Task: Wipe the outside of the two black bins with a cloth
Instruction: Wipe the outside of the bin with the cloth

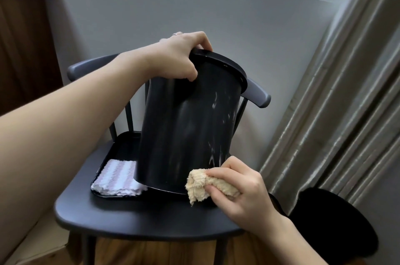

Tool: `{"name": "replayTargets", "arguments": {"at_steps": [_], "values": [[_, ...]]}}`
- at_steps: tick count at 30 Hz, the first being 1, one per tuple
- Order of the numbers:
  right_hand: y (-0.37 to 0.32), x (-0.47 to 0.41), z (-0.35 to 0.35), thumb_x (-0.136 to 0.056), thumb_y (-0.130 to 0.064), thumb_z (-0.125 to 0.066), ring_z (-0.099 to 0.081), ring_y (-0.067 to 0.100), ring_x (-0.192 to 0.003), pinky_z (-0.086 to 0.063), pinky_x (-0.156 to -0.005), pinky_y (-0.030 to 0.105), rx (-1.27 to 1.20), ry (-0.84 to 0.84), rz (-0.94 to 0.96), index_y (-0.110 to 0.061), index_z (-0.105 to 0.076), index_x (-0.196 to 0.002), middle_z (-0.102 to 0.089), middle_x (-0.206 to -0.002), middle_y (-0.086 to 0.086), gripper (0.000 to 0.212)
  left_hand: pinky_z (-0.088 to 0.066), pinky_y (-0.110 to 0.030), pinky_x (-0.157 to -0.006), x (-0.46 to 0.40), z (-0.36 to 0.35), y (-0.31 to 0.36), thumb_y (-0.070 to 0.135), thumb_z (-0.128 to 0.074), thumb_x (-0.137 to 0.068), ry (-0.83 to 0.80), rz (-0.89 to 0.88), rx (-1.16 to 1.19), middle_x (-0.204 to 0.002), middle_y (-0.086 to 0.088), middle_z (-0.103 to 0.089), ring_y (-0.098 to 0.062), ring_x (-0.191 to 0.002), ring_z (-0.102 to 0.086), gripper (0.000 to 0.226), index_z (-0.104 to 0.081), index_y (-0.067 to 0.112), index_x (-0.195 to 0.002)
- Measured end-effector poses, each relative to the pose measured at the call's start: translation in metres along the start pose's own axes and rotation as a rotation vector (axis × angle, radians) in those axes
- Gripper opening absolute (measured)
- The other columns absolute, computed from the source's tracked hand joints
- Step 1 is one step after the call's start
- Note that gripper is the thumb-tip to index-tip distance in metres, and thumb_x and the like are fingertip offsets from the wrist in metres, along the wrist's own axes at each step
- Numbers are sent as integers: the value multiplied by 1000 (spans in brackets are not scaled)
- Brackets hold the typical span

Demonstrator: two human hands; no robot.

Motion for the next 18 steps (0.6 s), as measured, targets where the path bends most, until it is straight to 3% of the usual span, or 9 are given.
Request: {"name": "replayTargets", "arguments": {"at_steps": [2,6,9,13,18], "values": [[1,2,1,-81,-17,-76,-54,4,-72,-44,-67,15,-4,12,-7,-12,-74,-102,-53,-84,-6,21,-43,-41,-105,-1,-5,9,12,-71,-76,0,-8,-118,-132,8,-53,-22,-122,-46,71,-49,48,-133],[-1,4,-1,-83,-18,-76,-55,5,-72,-45,-66,15,-15,-9,-5,-13,-74,-104,-54,-85,-6,22,-26,-33,-104,0,-11,17,27,-84,-77,-21,-29,-182,-132,17,-51,-11,-122,-34,77,-47,55,-138],[-3,4,0,-83,-18,-76,-56,7,-72,-48,-64,20,-13,-13,0,-12,-74,-104,-55,-86,-5,23,-33,-40,-115,-2,-8,10,25,-86,-75,-32,28,-117,-137,17,-54,-24,-132,-42,77,-49,67,-128],[-6,4,3,-82,-19,-76,-57,10,-70,-50,-61,26,-32,-10,-5,-12,-75,-102,-56,-83,-1,22,-44,-43,-112,-2,-9,4,17,-87,-70,-69,32,37,-127,23,-62,-21,-125,-57,77,-58,62,-125],[-10,2,4,-81,-18,-76,-57,13,-68,-50,-60,29,-3,-61,3,-10,-76,-100,-57,-82,2,21,-43,-47,-112,1,-10,-3,33,-80,-55,-55,29,89,-131,22,-61,-29,-131,-51,77,-57,71,-118]]}}
Point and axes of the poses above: each hand's wrist, its own x-axis away from the middle knuckle, its own z-axis out of the back of the hand, y = z × x, the point moved 8 cm from there along -x, towards the middle knuckle
